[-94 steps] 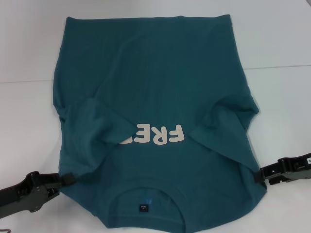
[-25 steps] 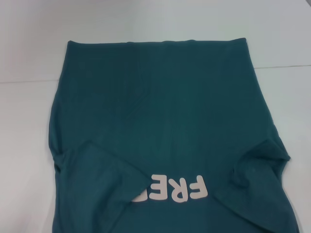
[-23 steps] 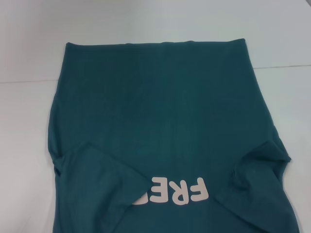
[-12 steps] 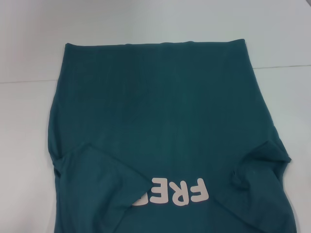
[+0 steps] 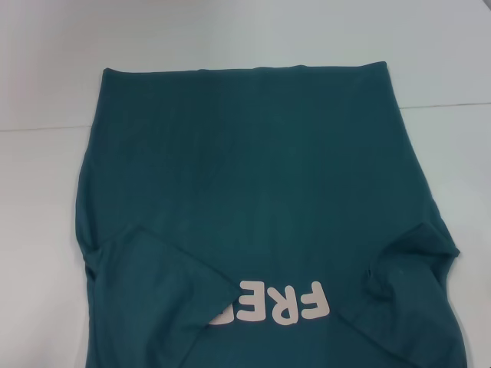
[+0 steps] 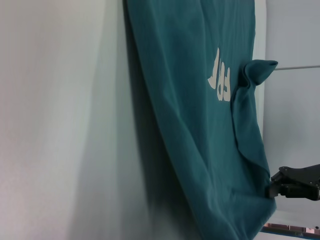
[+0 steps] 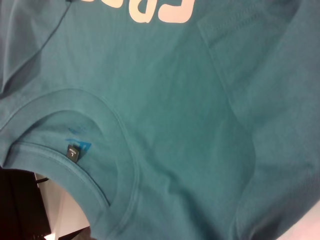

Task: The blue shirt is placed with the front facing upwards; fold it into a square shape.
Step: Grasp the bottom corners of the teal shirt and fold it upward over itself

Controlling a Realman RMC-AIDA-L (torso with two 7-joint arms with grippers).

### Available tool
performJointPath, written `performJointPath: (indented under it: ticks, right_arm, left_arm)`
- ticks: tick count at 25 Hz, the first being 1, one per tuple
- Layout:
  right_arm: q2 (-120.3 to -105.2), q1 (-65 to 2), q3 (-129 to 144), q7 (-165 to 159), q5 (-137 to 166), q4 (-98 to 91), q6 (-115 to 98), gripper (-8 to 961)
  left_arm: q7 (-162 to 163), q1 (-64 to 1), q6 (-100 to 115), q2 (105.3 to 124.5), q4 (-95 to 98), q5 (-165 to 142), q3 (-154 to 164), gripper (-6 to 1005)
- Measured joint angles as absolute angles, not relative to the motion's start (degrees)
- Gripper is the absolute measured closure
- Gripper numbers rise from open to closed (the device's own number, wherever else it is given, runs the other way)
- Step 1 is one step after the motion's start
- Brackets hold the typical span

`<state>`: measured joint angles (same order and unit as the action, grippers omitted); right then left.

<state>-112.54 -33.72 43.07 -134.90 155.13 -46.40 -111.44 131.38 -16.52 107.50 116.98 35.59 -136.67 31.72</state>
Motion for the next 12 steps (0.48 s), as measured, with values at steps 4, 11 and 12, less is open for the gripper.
performJointPath:
  ticks: [4, 11, 12]
  right_arm:
    - [-112.60, -33.8, 43.1, -134.8, 155.1, -46.4, -111.4, 922]
    - [-112.70, -33.9, 43.1, -134.8, 155.1, -46.3, -111.4, 922]
    - [-112.69, -33.9, 43.1, -134.8, 155.1, -46.3, -111.4, 922]
  left_arm:
    - [131.4, -16.5, 107.5, 116.99, 35.6, -136.7, 31.7, 951]
    - [131.4, -16.9, 107.0, 117.03, 35.4, -136.7, 31.7, 950]
    - [131.4, -16.9, 107.0, 117.05, 35.3, -136.7, 31.8, 950]
